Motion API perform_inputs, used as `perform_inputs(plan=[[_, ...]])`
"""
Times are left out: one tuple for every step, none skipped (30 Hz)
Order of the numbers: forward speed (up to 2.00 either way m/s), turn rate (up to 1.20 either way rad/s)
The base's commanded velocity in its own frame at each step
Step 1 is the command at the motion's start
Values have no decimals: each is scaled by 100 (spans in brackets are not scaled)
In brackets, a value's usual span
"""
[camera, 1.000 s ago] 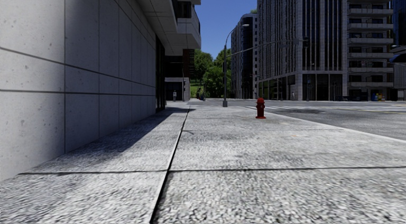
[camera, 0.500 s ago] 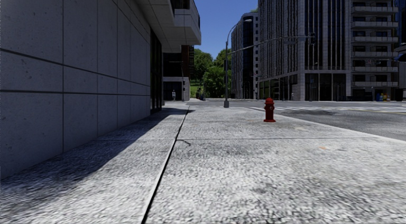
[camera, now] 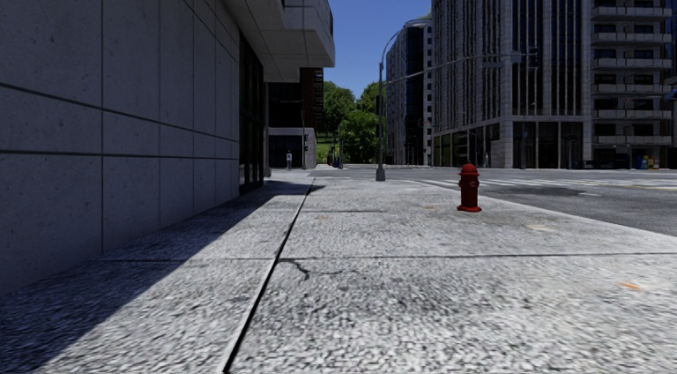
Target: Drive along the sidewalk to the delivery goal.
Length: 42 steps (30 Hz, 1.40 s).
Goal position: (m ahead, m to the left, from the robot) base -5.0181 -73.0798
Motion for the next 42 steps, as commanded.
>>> perform_inputs(plan=[[200,0],[200,0],[200,0],[200,0],[200,0],[200,0],[200,0],[200,0],[200,0],[200,0],[200,0],[200,0],[200,0],[200,0],[200,0],[200,0],[200,0],[200,0],[200,0],[200,0],[200,0],[200,0],[200,0],[200,0],[200,0],[200,0],[200,0],[200,0],[200,0],[200,0],[200,0],[200,0],[200,0],[200,0],[200,0],[200,0],[200,0],[200,0],[200,0],[200,0],[200,0],[200,0]])
